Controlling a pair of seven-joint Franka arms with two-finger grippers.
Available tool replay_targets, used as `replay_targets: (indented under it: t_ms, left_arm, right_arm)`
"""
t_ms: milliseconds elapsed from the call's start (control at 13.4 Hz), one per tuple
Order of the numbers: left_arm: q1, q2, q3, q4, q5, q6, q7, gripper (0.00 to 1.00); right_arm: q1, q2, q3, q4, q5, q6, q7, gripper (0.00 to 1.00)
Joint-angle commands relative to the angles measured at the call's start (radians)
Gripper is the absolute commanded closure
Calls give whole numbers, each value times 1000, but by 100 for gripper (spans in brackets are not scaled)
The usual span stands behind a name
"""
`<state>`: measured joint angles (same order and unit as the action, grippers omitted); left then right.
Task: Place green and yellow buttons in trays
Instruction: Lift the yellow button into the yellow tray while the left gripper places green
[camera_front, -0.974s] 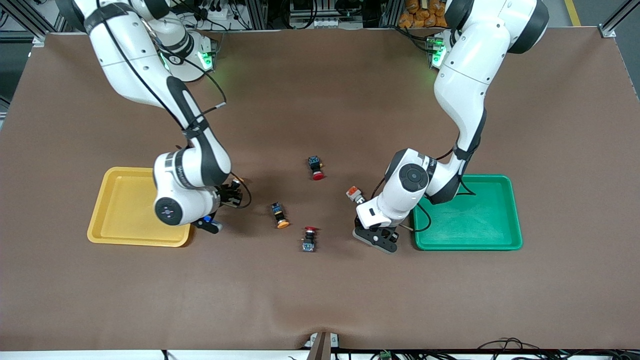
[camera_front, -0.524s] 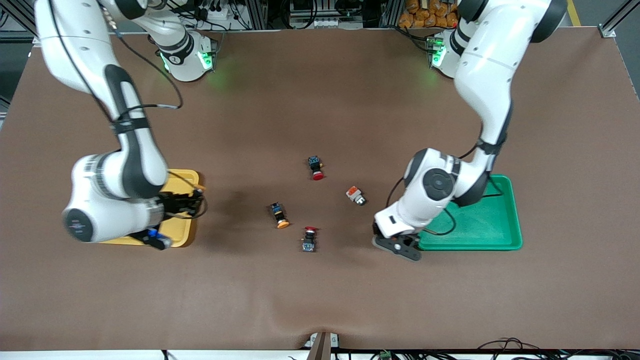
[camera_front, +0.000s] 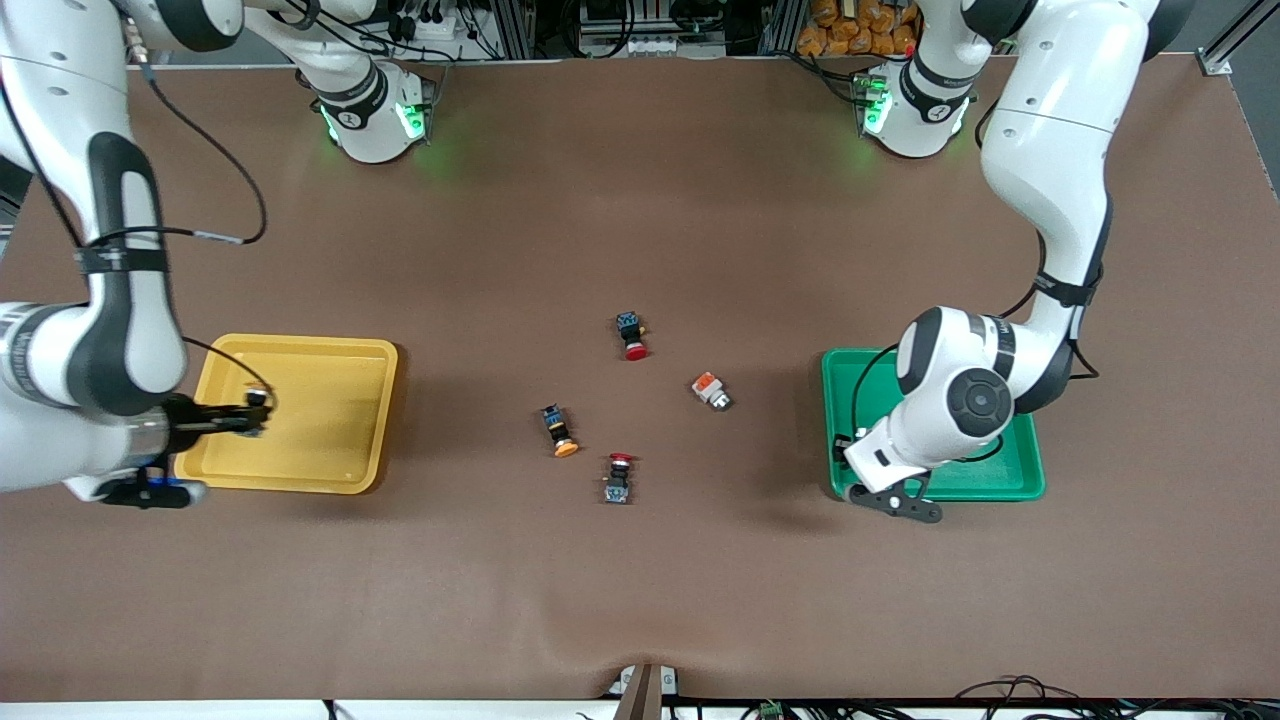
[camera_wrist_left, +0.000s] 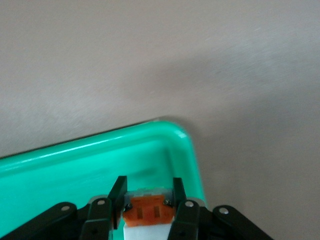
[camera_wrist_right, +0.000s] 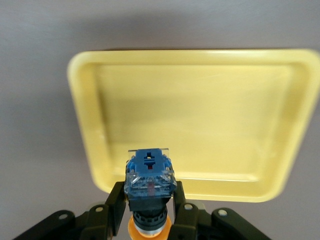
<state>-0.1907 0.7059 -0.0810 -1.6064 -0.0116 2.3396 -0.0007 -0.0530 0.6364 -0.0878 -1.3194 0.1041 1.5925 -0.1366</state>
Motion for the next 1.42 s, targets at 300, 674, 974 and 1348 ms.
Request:
replay_targets:
  t_ms: [300, 674, 974, 1348]
  left_arm:
    - [39, -52, -5, -104, 4, -3, 7, 87]
    - [54, -55, -5, -121, 5, -2, 2, 0]
    - [42, -68, -10, -107, 4, -3, -18, 0]
    - [-22, -97, -16, -78, 4, -11, -183, 0]
  right_arm:
    - [-30, -52, 17, 60, -43, -20, -81, 0]
    - [-12, -70, 31, 60, -24, -40, -75, 0]
    - [93, -67, 45, 60, -3, -26, -93, 0]
    - [151, -69, 150, 63, 61, -25, -141, 0]
